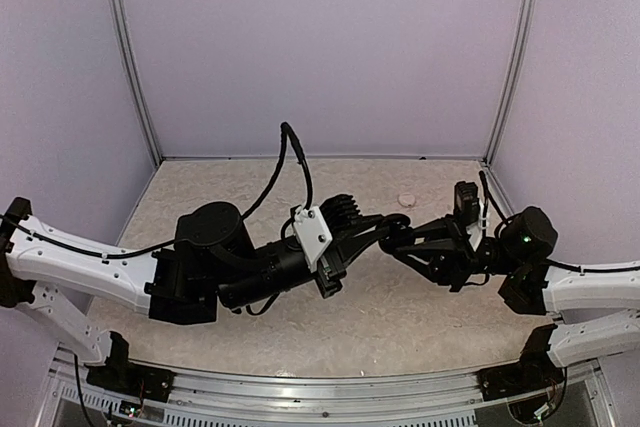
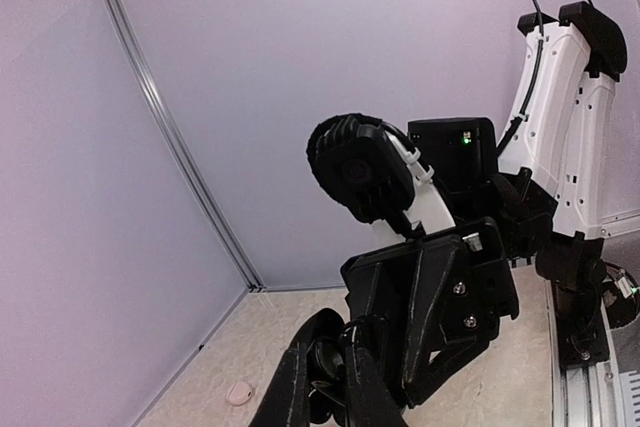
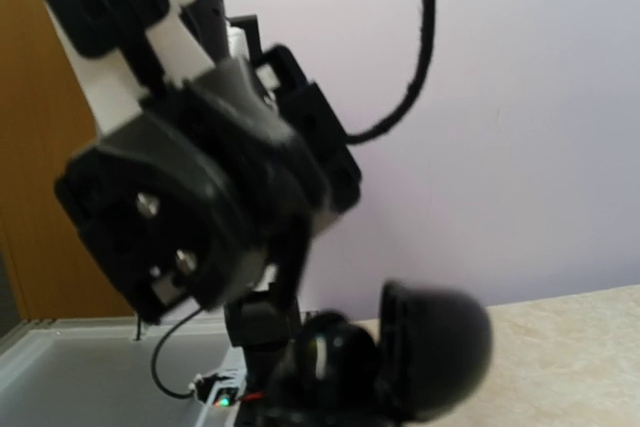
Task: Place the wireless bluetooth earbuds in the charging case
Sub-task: Insert the left earbud into the left side groove of the charging case.
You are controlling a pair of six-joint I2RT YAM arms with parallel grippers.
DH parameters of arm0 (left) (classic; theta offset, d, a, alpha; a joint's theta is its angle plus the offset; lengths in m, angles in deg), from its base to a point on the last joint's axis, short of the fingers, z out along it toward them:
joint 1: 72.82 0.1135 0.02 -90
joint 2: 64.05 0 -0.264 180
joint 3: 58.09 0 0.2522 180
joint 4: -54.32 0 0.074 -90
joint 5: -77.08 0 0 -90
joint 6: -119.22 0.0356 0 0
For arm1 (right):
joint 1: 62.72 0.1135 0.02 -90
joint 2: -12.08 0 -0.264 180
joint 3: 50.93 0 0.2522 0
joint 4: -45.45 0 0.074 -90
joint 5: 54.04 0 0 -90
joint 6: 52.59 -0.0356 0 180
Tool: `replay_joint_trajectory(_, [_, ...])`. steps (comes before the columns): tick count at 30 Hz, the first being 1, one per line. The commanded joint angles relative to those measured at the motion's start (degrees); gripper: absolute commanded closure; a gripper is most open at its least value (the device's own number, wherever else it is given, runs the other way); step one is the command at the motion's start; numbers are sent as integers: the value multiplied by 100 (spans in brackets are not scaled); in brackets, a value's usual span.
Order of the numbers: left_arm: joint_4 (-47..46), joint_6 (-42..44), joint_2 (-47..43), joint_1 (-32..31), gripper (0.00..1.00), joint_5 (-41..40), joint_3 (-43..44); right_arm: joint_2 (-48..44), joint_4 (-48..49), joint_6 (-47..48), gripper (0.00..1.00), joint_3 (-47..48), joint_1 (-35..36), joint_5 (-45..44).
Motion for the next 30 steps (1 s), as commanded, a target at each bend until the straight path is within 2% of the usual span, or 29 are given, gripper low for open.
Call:
replay_joint_trajectory(1, [-393, 133, 129, -22, 94, 8, 170, 46, 450, -332, 100, 146, 85, 72])
replay_joint_trajectory(19, [-518, 262, 369, -22, 94, 116, 246, 146, 533, -519, 100, 169, 185, 123])
replay_joint_trajectory(30, [-542, 4, 326, -55, 94, 368, 240, 101, 579, -527, 100, 138, 189, 16])
